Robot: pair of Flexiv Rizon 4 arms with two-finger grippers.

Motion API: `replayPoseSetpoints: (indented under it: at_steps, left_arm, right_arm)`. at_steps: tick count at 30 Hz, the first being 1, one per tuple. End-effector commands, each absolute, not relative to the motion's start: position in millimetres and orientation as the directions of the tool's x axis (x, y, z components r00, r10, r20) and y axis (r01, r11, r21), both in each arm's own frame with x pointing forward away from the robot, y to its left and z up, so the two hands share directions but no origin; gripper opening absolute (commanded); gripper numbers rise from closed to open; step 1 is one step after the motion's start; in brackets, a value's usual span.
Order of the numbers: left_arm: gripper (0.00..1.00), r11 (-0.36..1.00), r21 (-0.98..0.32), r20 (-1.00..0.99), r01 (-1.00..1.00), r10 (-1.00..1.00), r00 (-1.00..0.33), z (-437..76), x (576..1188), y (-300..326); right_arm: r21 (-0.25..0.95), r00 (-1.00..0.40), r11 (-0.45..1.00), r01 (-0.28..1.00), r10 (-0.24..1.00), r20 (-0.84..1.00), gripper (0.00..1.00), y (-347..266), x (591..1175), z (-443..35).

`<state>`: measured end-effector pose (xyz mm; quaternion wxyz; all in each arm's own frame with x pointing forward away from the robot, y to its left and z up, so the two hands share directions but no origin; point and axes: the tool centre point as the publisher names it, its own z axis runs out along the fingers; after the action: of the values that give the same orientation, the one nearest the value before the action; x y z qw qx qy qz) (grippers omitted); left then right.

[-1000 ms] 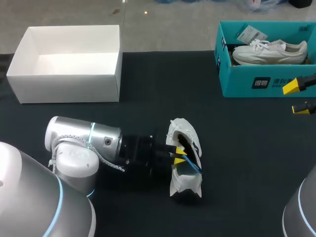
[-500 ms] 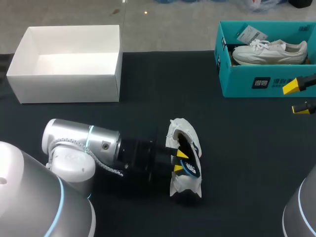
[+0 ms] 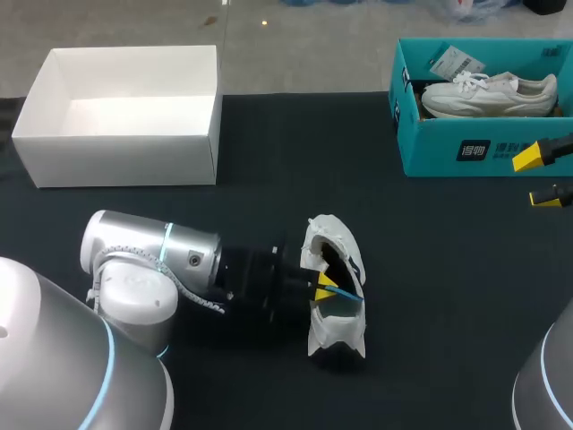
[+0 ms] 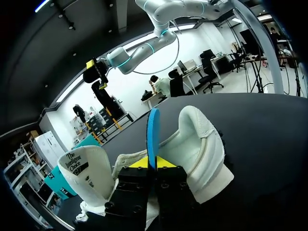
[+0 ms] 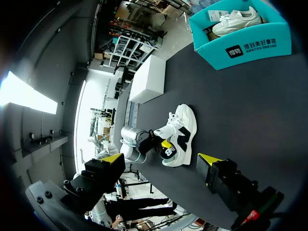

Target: Take the shoe out of the shoebox, open the shoe tongue, remove and reinsert the insole, then place the shoe into the shoebox

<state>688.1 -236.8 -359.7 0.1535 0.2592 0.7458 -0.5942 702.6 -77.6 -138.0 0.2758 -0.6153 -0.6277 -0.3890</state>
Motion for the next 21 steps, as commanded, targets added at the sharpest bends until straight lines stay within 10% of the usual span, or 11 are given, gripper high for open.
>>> replayPoseSetpoints:
  at_steps: [1, 3, 6, 8, 17, 21]
  left_arm:
    - [0.00, 0.172, -0.806, -0.531, 0.566, 0.212, -0.821, -360.4, 689.2, -240.9]
    - [0.08, 0.158, -0.813, -0.526, 0.560, 0.213, -0.824, -356.8, 684.5, -240.0]
    - [0.67, 0.156, -0.811, -0.530, 0.564, 0.212, -0.821, -350.4, 677.3, -237.8]
    - [0.75, 0.146, -0.808, -0.539, 0.571, 0.208, -0.816, -345.3, 672.5, -236.1]
    - [0.37, 0.147, -0.796, -0.553, 0.588, 0.218, -0.804, -335.5, 659.8, -231.8]
    - [0.00, 0.148, -0.802, -0.541, 0.579, 0.231, -0.809, -341.3, 660.4, -234.9]
  right_arm:
    - [0.149, -0.090, -0.060, 0.987, 0.559, 0.825, 1.00, -77.5, 702.3, -138.6]
    - [0.149, -0.090, -0.060, 0.987, 0.559, 0.825, 1.00, -77.5, 702.3, -138.6]
    - [0.149, -0.090, -0.060, 0.987, 0.559, 0.825, 1.00, -77.5, 702.3, -138.6]
    - [0.149, -0.090, -0.060, 0.987, 0.559, 0.825, 1.00, -77.5, 702.3, -138.6]
    - [0.149, -0.090, -0.060, 0.987, 0.559, 0.825, 1.00, -77.5, 702.3, -138.6]
    - [0.149, -0.090, -0.060, 0.987, 0.559, 0.825, 1.00, -77.5, 702.3, -138.6]
